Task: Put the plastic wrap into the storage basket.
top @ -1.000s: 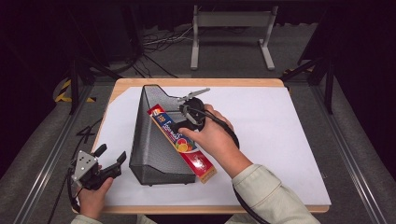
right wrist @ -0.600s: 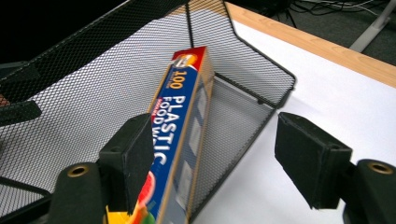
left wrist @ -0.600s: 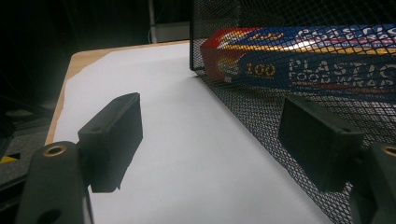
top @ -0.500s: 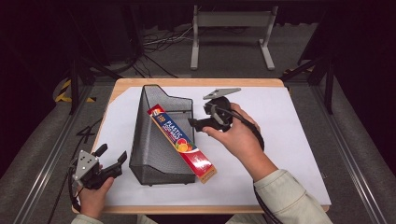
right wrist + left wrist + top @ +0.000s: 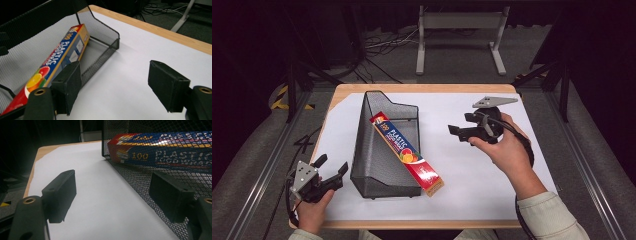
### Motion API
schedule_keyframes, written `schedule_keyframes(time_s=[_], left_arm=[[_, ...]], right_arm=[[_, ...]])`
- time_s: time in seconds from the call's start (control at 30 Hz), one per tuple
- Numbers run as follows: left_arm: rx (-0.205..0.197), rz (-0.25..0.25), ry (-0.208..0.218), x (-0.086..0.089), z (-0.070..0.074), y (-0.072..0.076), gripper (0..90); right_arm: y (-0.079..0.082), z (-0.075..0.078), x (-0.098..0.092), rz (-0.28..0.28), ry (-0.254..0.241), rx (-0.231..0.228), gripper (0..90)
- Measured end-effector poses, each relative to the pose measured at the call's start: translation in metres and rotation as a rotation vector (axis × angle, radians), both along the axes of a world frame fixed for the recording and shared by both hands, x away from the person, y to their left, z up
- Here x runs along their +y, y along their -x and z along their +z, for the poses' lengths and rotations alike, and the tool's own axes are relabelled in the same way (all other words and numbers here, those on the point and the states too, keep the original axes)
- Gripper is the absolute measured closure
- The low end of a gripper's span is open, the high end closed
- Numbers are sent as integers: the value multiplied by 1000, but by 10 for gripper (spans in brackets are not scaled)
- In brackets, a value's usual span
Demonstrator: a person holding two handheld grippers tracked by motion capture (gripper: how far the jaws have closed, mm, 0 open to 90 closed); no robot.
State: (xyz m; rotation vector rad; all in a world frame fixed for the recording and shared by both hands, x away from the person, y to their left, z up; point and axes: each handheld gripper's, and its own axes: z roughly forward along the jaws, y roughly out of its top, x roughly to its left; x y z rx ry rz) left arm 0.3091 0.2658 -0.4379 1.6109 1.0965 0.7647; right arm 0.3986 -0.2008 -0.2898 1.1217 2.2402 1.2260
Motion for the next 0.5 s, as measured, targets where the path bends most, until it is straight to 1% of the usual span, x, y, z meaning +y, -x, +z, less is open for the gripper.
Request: schedule_keyframes(time_s=[0.07,0.2,0.23,0.3,0.43,0.5], left_arm=[[0,0,-1,0,0,0,230],[-4,1,-3,1,0,1,230],[-4,2,-3,1,0,1,229],[-4,4,-1,1,0,1,229],[-4,4,-3,1,0,1,229],[-2,5,-5,1,-1,2,229]], right_arm=[[1,-3,-10,-10,-4,2,272],[4,-10,-30,-27,-30,0,271],[5,-12,-35,-27,-41,2,269],[5,-17,-44,-15,-51,-7,265],[3,-32,-61,-8,-55,-18,258],[3,-41,-69,-19,-61,-22,254]])
